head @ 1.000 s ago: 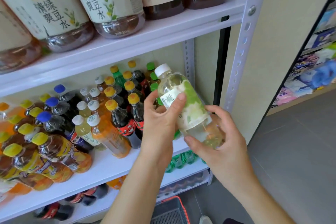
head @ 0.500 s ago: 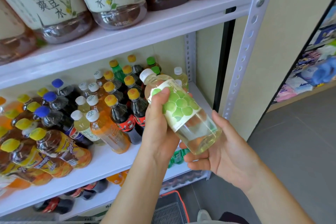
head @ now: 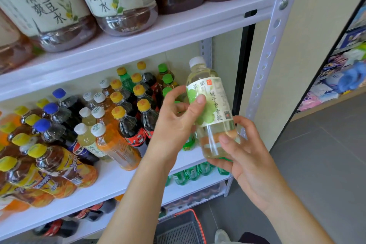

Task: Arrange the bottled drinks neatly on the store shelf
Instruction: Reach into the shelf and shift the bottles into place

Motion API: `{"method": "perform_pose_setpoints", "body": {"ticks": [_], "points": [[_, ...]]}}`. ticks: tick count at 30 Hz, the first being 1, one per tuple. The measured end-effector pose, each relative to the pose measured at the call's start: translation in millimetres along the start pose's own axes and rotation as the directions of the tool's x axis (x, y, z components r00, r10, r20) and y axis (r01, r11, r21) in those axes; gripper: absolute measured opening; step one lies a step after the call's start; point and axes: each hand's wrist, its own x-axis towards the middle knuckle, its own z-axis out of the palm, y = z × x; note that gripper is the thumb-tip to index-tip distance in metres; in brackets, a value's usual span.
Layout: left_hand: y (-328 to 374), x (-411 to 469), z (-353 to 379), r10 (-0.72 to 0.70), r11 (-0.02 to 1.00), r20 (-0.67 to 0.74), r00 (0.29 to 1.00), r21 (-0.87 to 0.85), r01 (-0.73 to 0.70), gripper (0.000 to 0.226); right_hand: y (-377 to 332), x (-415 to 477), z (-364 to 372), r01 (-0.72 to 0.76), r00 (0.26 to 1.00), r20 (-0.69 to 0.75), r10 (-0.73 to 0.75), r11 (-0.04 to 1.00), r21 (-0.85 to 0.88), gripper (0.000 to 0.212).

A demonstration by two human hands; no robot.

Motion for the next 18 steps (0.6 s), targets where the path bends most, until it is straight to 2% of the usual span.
{"method": "perform_pose_setpoints", "body": {"ticks": [2, 5, 7, 8, 9, 10, 11, 13, 15, 18], "points": [[-1.5, -0.3, 8.7, 0.012, 1.0, 0.043, 0.999, -0.009, -0.012, 0.075, 0.4, -0.3, 2.1, 0.058, 0.997, -0.047, -0.065, 0.989, -0.139, 0.072], [-1.4, 3.5, 19.7, 0.072, 0.997, -0.019, 0.997, -0.02, -0.073, 0.064, 3.3, -0.5, 3.5, 0.173, 0.968, -0.087, -0.235, 0.876, -0.45, 0.069], [-0.1, 6.3, 22.2, 0.072, 0.994, -0.065, 0.995, -0.079, -0.077, 0.058, 4.7, 1.2, 0.3, 0.219, 0.962, -0.043, -0.27, 0.855, -0.471, 0.066], [0.8, 7.4, 22.6, 0.057, 0.989, -0.067, 0.996, -0.131, -0.066, 0.058, 3.7, 3.1, -2.7, 0.199, 0.972, -0.037, -0.233, 0.894, -0.401, 0.064], [1.9, 8.6, 23.2, 0.042, 0.982, -0.058, 0.997, -0.183, -0.052, 0.059, 1.7, 5.8, -6.1, 0.123, 0.99, -0.032, -0.136, 0.956, -0.265, 0.062], [2.7, 9.5, 24.0, 0.03, 0.973, -0.045, 0.999, -0.227, -0.039, 0.059, 0.2, 8.6, -10.0, -0.01, 1.0, -0.003, 0.01, 0.997, -0.079, 0.062], [3.2, 10.4, 25.0, 0.021, 0.964, -0.033, 0.999, -0.263, -0.029, 0.059, -0.8, 10.7, -13.4, -0.171, 0.985, 0.046, 0.167, 0.981, 0.089, 0.064], [3.6, 12.1, 27.5, 0.004, 0.946, -0.002, 1.0, -0.325, -0.005, 0.06, -1.6, 10.9, -20.2, -0.397, 0.917, 0.144, 0.372, 0.886, 0.239, 0.072], [1.8, 12.8, 30.0, -0.022, 0.932, 0.045, 0.999, -0.36, 0.037, 0.062, 0.1, 11.9, -25.3, -0.44, 0.895, 0.218, 0.389, 0.852, 0.286, 0.072], [3.3, 14.3, 30.3, -0.093, 0.922, 0.079, 0.993, -0.369, 0.116, 0.064, 1.0, 13.4, -27.9, -0.375, 0.921, 0.242, 0.306, 0.863, 0.337, 0.065]]}}
